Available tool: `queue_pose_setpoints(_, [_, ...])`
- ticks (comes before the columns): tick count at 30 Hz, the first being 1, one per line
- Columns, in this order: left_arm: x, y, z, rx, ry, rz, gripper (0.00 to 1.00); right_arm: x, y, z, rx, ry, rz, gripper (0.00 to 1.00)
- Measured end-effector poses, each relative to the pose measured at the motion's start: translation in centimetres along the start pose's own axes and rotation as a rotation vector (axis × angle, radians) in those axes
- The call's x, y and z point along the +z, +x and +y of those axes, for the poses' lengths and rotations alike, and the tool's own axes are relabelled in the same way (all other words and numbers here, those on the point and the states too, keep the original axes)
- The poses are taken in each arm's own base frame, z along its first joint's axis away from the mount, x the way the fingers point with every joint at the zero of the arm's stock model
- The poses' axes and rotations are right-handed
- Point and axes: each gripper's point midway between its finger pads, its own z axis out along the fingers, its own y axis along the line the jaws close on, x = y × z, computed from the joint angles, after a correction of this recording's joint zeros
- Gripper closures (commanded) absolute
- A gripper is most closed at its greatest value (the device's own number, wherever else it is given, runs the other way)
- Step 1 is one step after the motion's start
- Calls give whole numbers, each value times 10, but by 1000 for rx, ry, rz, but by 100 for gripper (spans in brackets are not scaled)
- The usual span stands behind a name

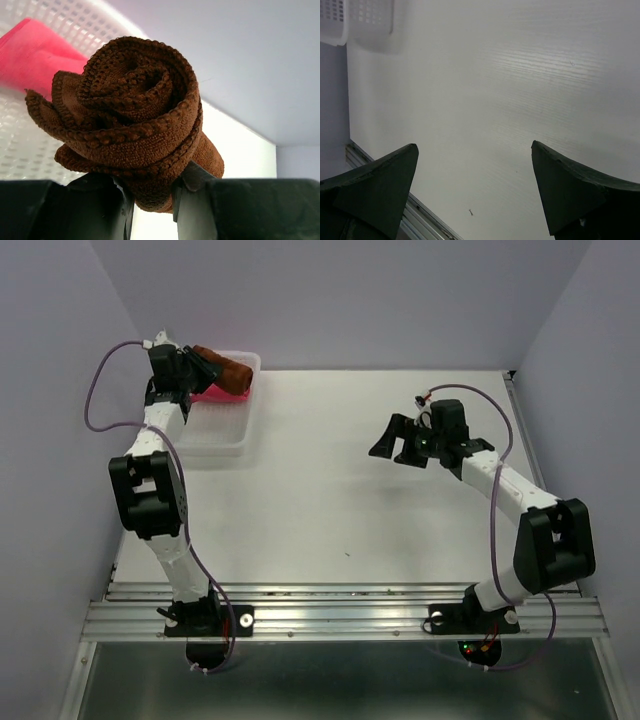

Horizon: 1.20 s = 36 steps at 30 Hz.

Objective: Roll the towels
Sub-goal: Place the rolled towel into the container

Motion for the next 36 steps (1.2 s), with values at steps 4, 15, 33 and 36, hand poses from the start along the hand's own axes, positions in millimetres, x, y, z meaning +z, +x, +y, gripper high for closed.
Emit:
queue_pose_setpoints(4, [15,23,45,-42,-48,49,100,14,2,-5,16,-1,38,0])
queue_pose_setpoints(15, [33,59,95,-107,-82,27,100,36,9,-14,40,-6,112,0])
queue_pose_setpoints(33, [55,82,165,-171,-346,66,53,38,11,-19,20,10,130,0])
queue_pose_setpoints(36, [52,86,171,-175,-381,76,43,39,13,-21,26,16,141,0])
